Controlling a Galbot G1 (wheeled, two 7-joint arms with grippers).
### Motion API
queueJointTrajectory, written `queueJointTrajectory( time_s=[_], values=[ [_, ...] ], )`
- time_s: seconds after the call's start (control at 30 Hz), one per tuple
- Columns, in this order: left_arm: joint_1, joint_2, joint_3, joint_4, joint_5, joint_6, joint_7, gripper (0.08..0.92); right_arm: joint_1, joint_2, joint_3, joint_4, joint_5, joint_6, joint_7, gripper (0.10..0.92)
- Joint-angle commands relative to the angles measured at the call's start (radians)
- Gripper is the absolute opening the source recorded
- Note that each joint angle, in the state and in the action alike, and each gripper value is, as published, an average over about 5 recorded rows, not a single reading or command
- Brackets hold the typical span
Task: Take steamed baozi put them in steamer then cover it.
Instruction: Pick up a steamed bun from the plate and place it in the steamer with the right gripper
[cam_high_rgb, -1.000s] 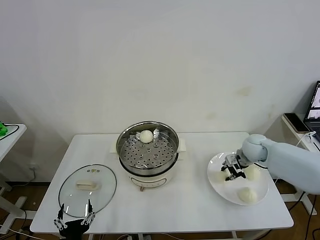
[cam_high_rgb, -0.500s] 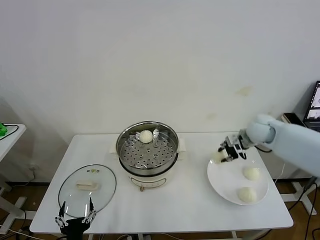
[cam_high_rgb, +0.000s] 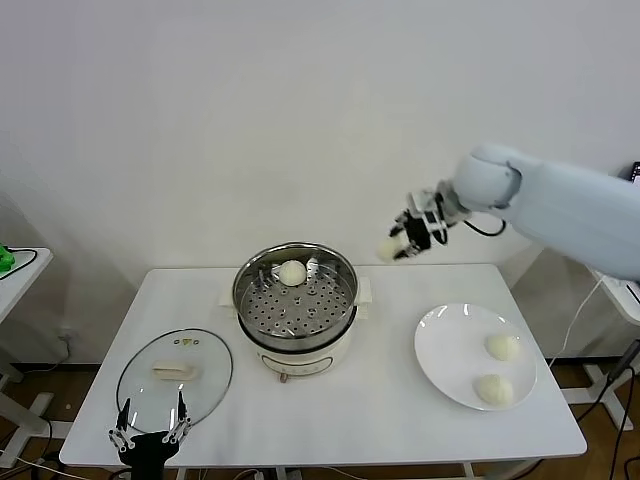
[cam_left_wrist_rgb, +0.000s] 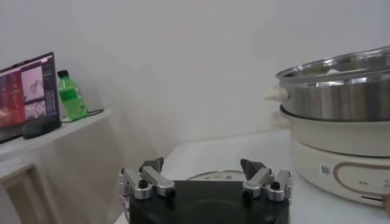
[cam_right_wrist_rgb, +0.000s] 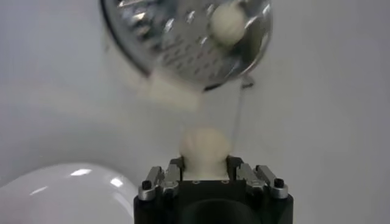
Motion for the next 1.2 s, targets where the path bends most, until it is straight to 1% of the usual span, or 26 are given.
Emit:
queueJointTrajectory(
  time_s=[0.03,0.23,0.47,0.77,1.2],
  values=[
    [-0.002,0.003,-0.001,0.002,-0.010,0.001,0.000,0.823,0.062,0.310,-0.039,-0.097,0.206,-0.076,0.018,0.467],
    [-0.002,0.011,-0.005,-0.013,-0.029,0.007,0.001,0.823,-0.036,0.468,-0.039,-0.217,0.266,-0.126,0.035,0.467],
    [0.003,0.020,-0.016,-0.029,-0.043,0.008,0.001,0.823,-0.111,0.555,-0.054,-0.299,0.267,-0.168,0.034,0.467],
    [0.009,0.020,-0.021,-0.028,-0.050,0.002,0.000,0.823,-0.211,0.611,-0.023,-0.411,0.243,-0.188,0.036,0.467],
    [0.028,0.012,-0.023,-0.034,-0.045,-0.009,-0.001,0.823,-0.278,0.629,-0.011,-0.483,0.162,-0.191,0.031,0.473]
  ],
)
